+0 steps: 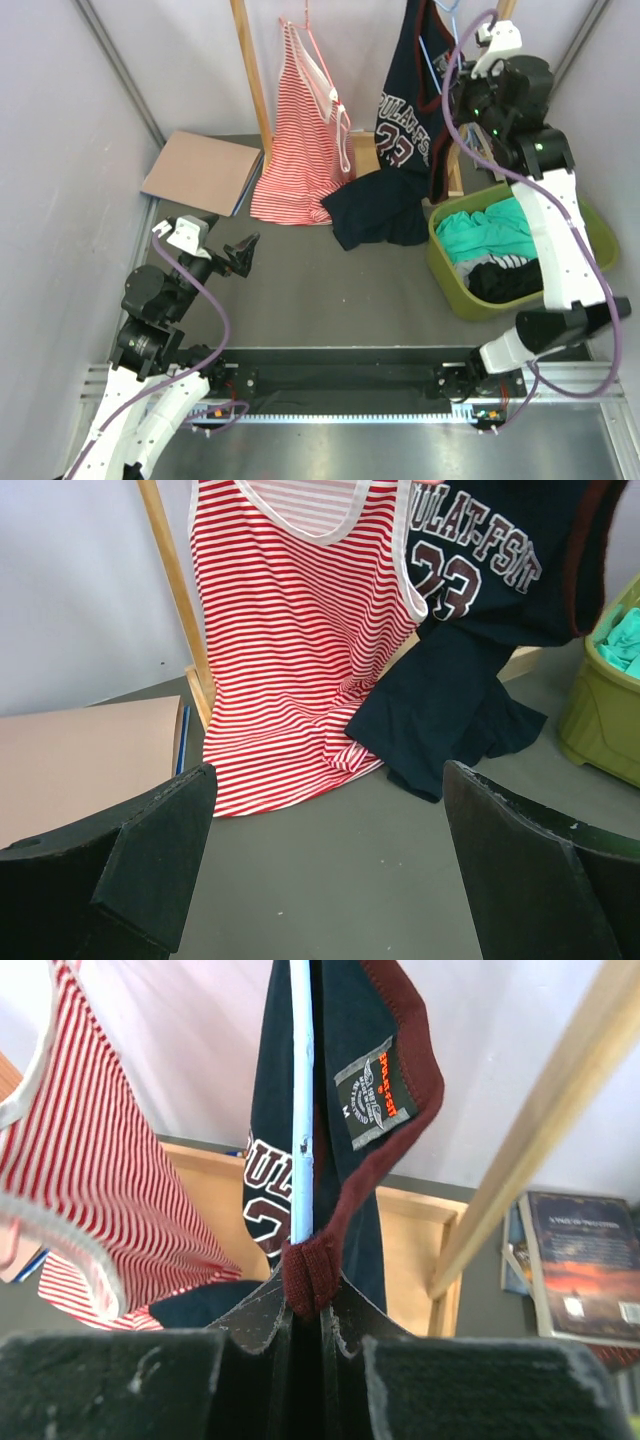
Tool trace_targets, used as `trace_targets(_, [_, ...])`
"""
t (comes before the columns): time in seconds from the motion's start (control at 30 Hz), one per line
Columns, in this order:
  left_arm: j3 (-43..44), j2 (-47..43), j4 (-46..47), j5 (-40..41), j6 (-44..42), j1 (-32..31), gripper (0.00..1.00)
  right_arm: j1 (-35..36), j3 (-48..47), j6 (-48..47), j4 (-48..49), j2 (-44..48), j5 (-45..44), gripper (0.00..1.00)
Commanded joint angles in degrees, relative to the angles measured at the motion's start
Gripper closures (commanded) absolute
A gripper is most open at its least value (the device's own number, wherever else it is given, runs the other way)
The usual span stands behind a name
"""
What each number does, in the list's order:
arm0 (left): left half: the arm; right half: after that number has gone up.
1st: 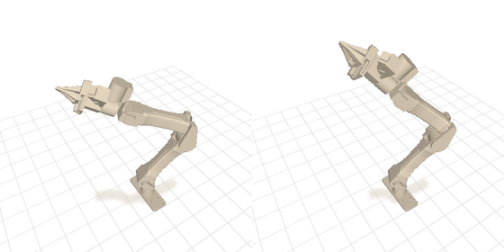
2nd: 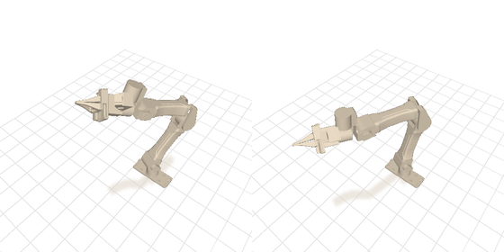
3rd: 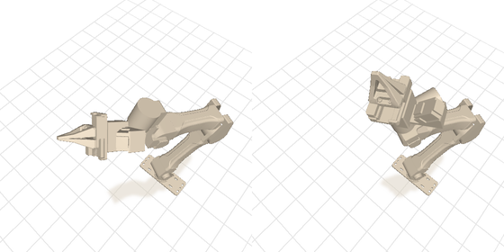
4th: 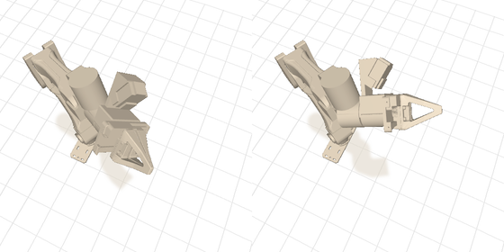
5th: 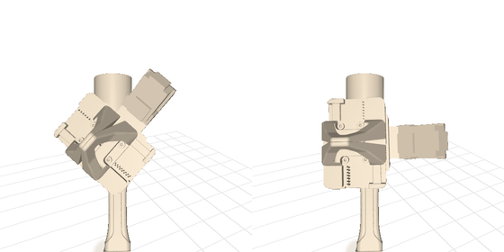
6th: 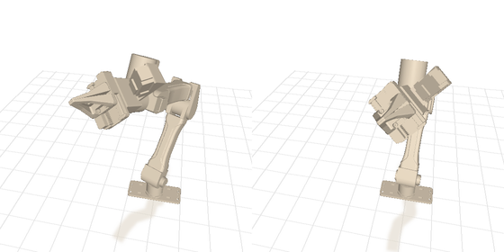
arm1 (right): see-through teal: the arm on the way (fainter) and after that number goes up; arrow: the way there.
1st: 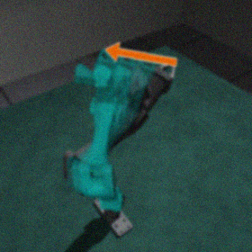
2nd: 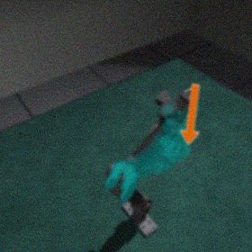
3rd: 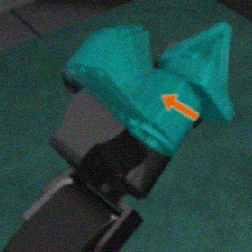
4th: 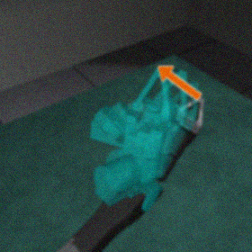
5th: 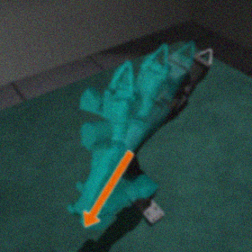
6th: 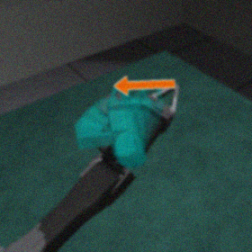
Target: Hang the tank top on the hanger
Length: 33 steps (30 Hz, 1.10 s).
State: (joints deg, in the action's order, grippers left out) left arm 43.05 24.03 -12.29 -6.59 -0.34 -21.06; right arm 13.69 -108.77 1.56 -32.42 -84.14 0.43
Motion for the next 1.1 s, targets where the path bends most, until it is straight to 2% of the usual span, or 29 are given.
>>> trace_targets(0.0, [-0.33,0.23,1.4,0.53,0.16,-0.03,0.01,-2.53,-8.37,1.25,7.9,-5.93,4.67,1.0])
trace_targets(0.27, [-0.51,0.58,1.48,0.35,0.08,-0.03,0.01,-4.9,-18.83,3.45,6.85,-15.16,8.8,1.0])
trace_targets(0.47, [-0.42,0.84,1.48,0.17,0.25,0.05,0.01,-6.22,-21.57,4.24,2.46,-20.62,11.7,1.0])
trace_targets(0.53, [-0.51,0.84,1.57,0.26,0.25,-0.03,0.01,-6.31,-21.13,3.98,0.62,-21.41,12.23,1.0])
trace_targets(0.63, [-0.6,1.02,1.66,0.17,0.25,-0.03,0.01,-6.4,-15.45,3.45,0.69,-20.81,11.79,1.0])
trace_targets(0.73, [-0.6,1.19,1.57,0.26,0.16,-0.03,0.01,-6.4,-8.51,3.36,3.06,-17.56,11.09,1.0])
trace_targets(0.87, [-0.51,1.46,1.57,0.09,0.16,-0.03,0.01,-6.31,-3.91,3.53,4.65,-12.99,9.6,0.97])
trace_targets(0.9, [-0.51,1.54,1.57,0.17,0.16,0.05,0.01,-6.4,-3.82,3.53,4.3,-12.46,9.25,0.94])
trace_targets(0.93, [-0.51,1.63,1.57,0.35,0.25,-0.03,0.01,-6.4,-4.25,3.53,3.08,-12.11,8.81,0.74])
trace_targets(1.0, [-0.51,1.63,1.57,0.52,0.25,-0.03,0.01,-6.48,-5.31,3.89,1.32,-10.88,6.87,0.51])
trace_targets(1.03, [-0.51,1.63,1.57,0.7,0.25,-0.03,0.01,-6.4,-5.83,3.63,0.35,-10.35,6.87,0.31])
trace_targets(1.07, [-0.51,1.63,1.4,0.61,0.25,-0.03,0.01,-6.49,-5.93,3.54,0.17,-8.95,6.87,0.23])
